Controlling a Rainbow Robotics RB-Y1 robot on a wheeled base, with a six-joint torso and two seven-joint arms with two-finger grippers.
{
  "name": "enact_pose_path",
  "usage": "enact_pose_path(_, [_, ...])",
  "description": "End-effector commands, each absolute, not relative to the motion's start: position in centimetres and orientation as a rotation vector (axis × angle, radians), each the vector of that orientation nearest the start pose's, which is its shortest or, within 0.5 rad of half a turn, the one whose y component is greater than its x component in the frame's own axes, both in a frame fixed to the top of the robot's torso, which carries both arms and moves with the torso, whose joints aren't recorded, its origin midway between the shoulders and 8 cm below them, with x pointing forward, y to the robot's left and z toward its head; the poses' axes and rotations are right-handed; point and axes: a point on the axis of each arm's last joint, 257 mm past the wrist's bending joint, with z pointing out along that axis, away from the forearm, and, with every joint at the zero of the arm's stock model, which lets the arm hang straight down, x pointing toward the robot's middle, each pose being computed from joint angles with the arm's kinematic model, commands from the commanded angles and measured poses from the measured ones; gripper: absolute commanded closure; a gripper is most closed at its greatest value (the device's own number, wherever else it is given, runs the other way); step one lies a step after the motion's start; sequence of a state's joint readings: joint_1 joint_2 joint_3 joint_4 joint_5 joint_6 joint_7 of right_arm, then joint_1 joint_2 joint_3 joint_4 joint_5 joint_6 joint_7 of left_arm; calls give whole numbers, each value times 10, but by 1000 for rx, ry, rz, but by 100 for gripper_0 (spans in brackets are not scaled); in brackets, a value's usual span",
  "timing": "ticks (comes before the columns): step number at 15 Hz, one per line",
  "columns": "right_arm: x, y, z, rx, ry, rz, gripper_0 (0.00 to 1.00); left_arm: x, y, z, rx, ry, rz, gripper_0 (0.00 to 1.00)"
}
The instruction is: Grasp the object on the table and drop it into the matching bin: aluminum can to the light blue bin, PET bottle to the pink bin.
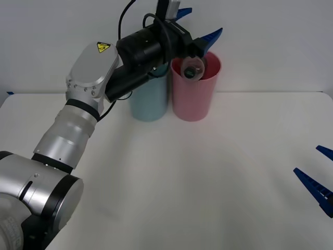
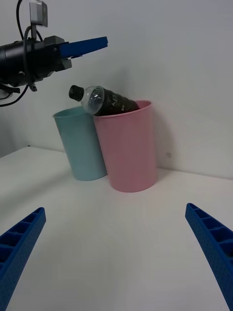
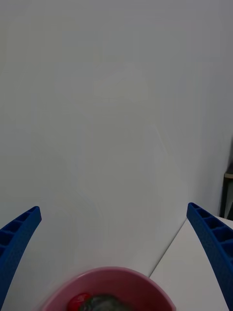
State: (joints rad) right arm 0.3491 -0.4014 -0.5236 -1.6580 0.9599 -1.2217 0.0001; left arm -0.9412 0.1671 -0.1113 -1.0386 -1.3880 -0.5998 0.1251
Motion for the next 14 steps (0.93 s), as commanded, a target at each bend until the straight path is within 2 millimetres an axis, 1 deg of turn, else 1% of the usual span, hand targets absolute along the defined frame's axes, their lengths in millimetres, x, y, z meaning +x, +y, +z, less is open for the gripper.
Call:
enact_pose_path(1, [342, -330, -169, -465, 1441, 567, 0, 624, -45, 34, 762, 1201, -647, 0])
enact_pose_path(3, [342, -330, -169, -465, 1441, 567, 0, 620, -32, 31, 752, 1198, -656, 0])
enact_pose_path(7, [342, -330, -169, -465, 1441, 567, 0, 603, 0, 19, 720, 1188, -664, 0])
enact_pose_path(10, [342, -330, -169, -465, 1441, 567, 0, 592, 31, 11, 708, 1177, -643, 0])
enact_pose_path(14, [342, -330, -169, -465, 1441, 567, 0, 576, 80, -3, 722, 1179, -624, 0])
